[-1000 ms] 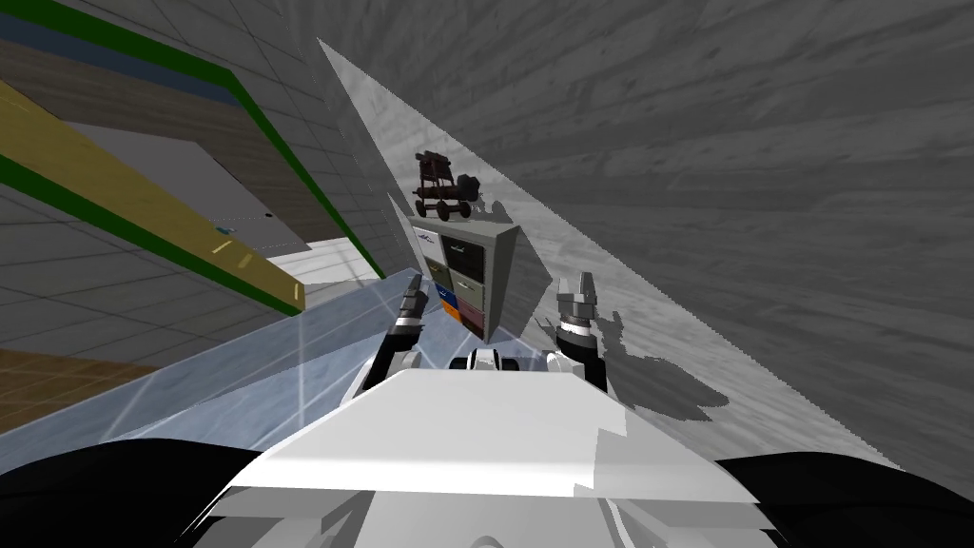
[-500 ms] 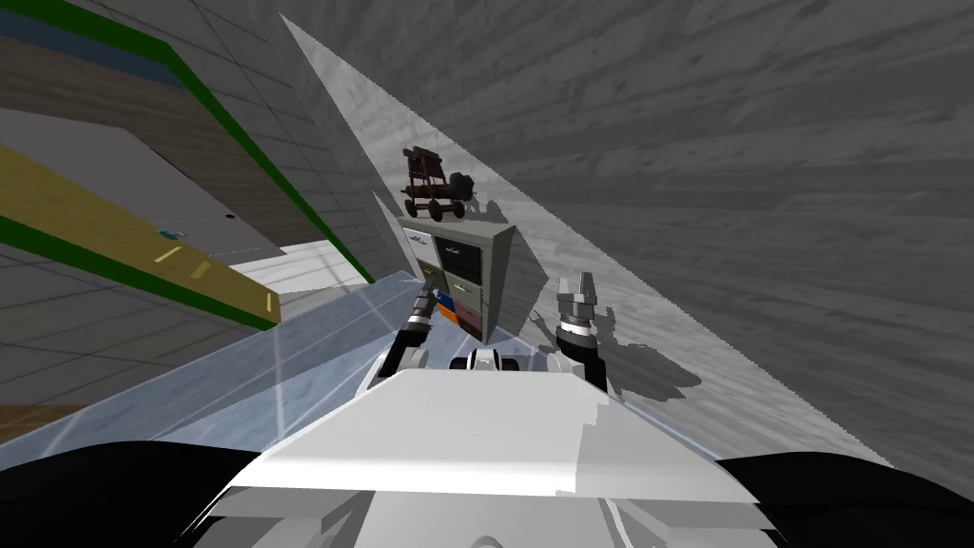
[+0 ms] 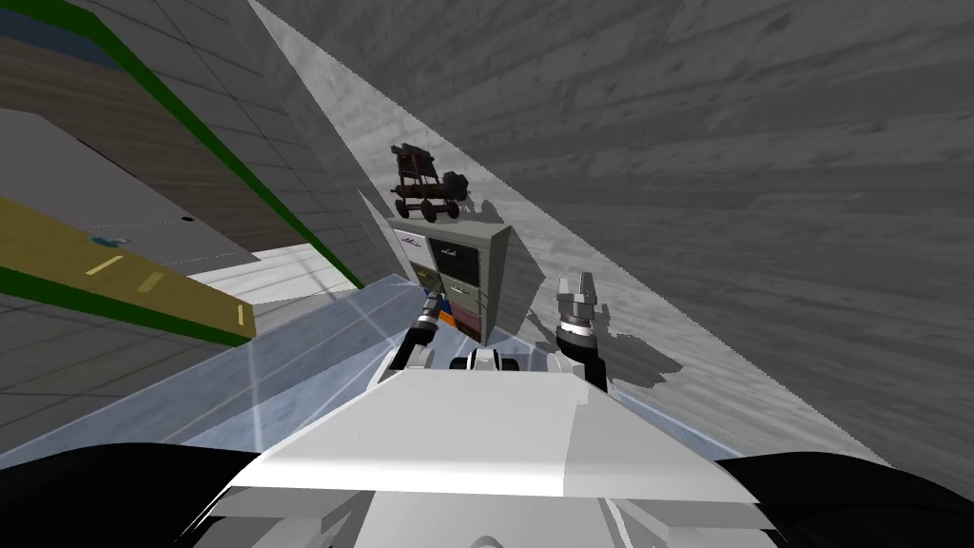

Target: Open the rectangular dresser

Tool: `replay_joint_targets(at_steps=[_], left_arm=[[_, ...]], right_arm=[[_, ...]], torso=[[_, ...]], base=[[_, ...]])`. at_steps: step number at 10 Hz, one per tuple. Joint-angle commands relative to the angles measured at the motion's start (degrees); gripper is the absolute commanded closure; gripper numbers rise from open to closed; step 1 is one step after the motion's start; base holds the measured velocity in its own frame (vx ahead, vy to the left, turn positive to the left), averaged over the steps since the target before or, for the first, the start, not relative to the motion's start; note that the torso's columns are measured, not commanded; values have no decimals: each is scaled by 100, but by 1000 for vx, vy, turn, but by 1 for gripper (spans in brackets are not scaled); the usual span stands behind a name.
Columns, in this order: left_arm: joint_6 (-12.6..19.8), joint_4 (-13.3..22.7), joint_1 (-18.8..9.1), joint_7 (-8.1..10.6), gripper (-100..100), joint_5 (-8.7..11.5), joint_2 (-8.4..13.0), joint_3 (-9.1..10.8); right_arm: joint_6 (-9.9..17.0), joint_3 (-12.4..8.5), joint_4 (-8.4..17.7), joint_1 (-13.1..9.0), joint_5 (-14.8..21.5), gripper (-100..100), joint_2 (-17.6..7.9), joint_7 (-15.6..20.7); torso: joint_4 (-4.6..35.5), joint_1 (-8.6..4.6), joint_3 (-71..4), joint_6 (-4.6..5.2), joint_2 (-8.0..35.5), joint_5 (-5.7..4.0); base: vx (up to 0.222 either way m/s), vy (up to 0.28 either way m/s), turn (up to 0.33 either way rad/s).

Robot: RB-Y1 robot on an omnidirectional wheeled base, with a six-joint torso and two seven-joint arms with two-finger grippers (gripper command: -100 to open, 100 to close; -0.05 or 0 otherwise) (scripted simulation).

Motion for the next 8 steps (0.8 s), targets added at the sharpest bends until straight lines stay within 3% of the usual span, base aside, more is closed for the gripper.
replay_joint_targets(at_steps=[1, 8], left_arm=[[291, 210, -130, 30, -100, -63, 106, -139], [1131, 721, -452, 101, -100, -245, 558, -553]], right_arm=[[0, 0, 0, 0, 0, 0, 0, 0], [0, 0, 0, 0, 0, 0, 0, 0]], torso=[[0, 0, -1, 0, -1, 0], [0, -1, 0, 0, 0, 0]], base=[[22, 42, -109], [21, 43, -130]])
